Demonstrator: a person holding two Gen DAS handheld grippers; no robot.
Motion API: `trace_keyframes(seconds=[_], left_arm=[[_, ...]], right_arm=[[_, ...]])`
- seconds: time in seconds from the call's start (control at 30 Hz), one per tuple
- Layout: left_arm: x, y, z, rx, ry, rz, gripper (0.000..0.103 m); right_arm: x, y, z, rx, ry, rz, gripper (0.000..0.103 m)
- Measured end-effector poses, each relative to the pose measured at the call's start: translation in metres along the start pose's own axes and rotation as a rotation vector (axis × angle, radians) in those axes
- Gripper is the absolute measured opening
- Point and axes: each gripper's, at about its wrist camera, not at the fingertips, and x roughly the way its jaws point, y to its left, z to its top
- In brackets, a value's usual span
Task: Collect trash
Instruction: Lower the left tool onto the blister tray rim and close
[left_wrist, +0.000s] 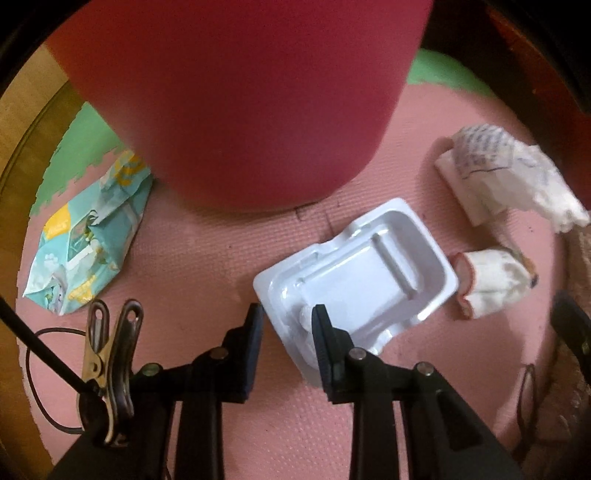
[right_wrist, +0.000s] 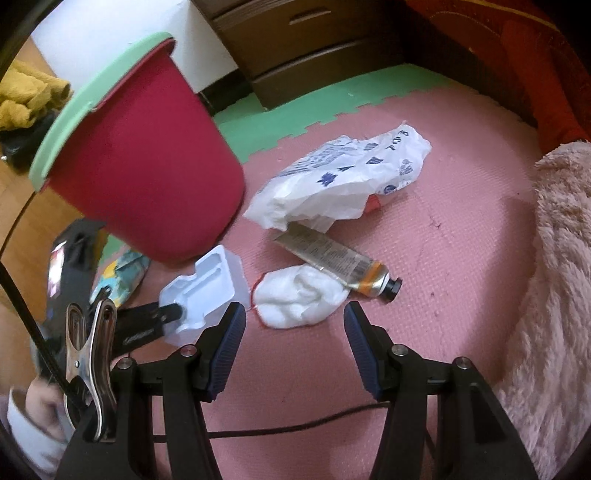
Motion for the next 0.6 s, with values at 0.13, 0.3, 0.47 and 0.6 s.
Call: trace_keyframes(seconds=[0.13, 0.3, 0.47, 0.6], left_arm=[[-0.023, -0.001, -0.012, 0.012, -0.041, -0.048, 0.036], [-0.021, -0.011, -0.006, 0.004, -0.039, -0.045, 0.042], [-0.011, 0.01, -0.003, -0.084, 0.013, -0.064, 0.042], [-0.012, 0.029, -0.007, -0.11, 0.001, -0.077, 0.042]], right_arm=[[-0.005, -0.006, 0.005, 0.009, -0.028, -0.015, 0.057], [-0.002, -0.013, 0.008, 0.04, -0.014, -0.023, 0.057], [-0.003, 0.007, 0.007, -0.03, 0.005, 0.002, 0.057], [0.006, 0.035, 0.011, -0.114, 0.036, 0.046, 0.046]])
